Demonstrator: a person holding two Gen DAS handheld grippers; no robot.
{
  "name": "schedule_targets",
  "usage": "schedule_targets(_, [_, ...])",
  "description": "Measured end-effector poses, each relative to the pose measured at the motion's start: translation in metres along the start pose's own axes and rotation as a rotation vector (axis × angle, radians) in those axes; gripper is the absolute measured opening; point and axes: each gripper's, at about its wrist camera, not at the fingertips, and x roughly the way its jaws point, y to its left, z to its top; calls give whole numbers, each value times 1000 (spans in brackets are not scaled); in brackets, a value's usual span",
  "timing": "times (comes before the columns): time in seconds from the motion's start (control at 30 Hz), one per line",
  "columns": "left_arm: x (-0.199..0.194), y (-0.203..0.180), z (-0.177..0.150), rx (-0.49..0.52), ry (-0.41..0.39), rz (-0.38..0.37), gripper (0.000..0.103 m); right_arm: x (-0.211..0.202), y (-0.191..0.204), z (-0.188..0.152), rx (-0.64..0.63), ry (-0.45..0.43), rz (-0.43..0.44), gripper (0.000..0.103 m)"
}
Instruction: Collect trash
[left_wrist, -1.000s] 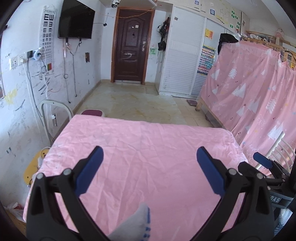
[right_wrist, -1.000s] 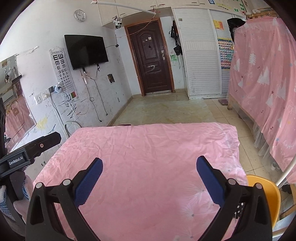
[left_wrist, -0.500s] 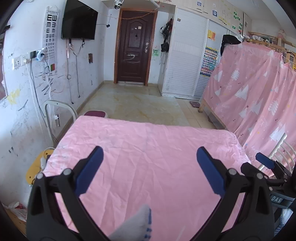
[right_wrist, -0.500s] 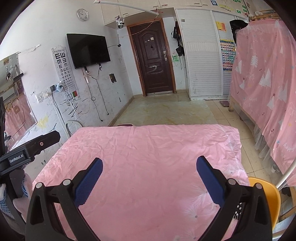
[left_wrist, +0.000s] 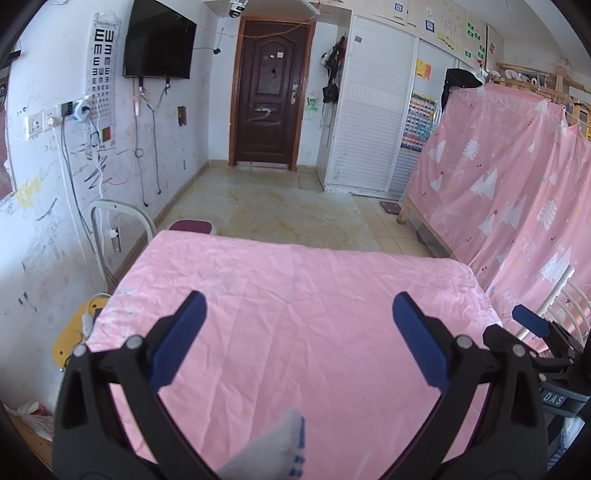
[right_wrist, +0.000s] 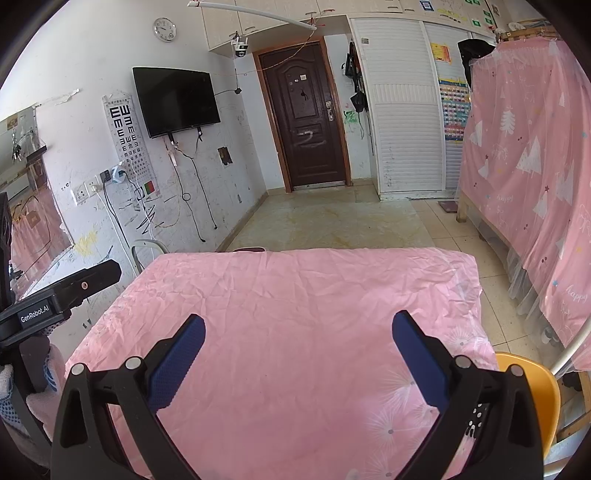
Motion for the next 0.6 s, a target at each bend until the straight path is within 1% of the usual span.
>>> schedule_targets(0.6, [4,3,-2,-5,5,7,97,0,0,0,-3,1,-2,92])
